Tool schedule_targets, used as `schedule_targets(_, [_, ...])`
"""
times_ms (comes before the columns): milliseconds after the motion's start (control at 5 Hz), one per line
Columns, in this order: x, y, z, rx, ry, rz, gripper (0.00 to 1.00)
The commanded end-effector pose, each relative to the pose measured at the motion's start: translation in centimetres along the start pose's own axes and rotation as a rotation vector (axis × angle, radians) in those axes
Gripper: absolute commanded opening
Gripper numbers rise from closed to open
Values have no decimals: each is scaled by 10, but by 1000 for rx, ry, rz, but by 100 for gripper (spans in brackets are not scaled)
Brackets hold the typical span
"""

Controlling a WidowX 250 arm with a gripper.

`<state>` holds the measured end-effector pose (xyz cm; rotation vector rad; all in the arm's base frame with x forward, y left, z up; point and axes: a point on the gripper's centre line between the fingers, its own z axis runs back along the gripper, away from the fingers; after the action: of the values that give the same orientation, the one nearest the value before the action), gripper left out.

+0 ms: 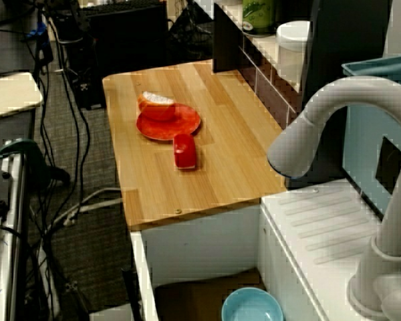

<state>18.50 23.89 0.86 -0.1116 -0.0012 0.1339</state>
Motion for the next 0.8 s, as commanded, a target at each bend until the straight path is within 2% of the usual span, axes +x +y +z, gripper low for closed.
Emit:
schedule_targets(0, [0,0,0,0,0,0,100])
schedule_targets(200, [-23,-26,11,-19,4,-117,100])
schedule_targets(400, [-41,-52,23,-2,20,-277,100])
schedule_targets(600, [-41,-73,36,-12,49,-418,100])
